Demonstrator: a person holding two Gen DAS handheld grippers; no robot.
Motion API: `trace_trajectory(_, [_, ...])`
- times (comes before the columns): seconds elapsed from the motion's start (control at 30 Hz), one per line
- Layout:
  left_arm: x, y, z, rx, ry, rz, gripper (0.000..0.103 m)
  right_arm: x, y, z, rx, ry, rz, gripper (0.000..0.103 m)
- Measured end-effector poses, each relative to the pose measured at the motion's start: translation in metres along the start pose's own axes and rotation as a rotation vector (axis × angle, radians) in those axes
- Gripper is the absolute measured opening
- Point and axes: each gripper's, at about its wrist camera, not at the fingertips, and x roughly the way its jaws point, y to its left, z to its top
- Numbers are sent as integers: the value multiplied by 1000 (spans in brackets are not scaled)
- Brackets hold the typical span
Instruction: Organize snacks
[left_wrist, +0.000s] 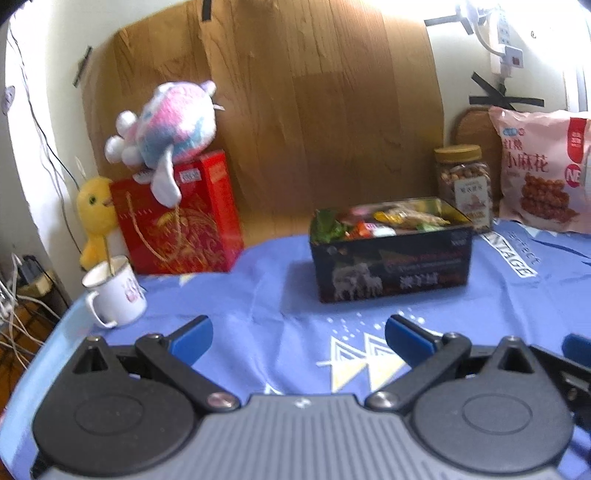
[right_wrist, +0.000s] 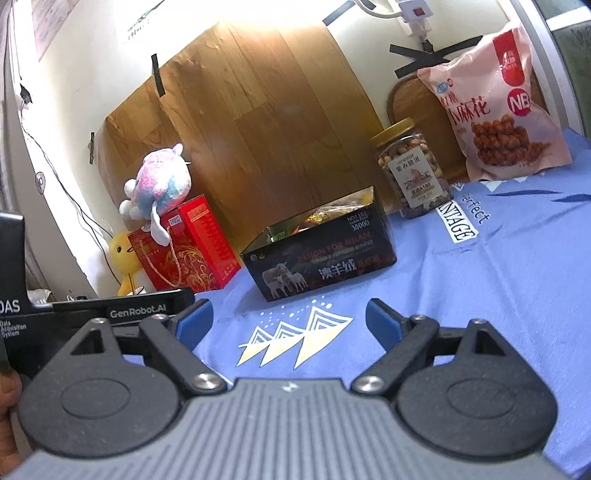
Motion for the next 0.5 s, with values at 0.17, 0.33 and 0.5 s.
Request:
trace_trajectory(0.17, [2, -2, -2, -4, 32, -11, 103, 1, -2, 0, 12, 7, 0, 92])
trace_trajectory(0.33, [-1, -4, -2, 6, 21, 7, 103, 0, 0, -1, 9, 9, 1, 92])
trace_trajectory(0.5, [1, -2, -3, 1, 23, 11, 103, 0, 2, -2, 6, 13, -2, 92])
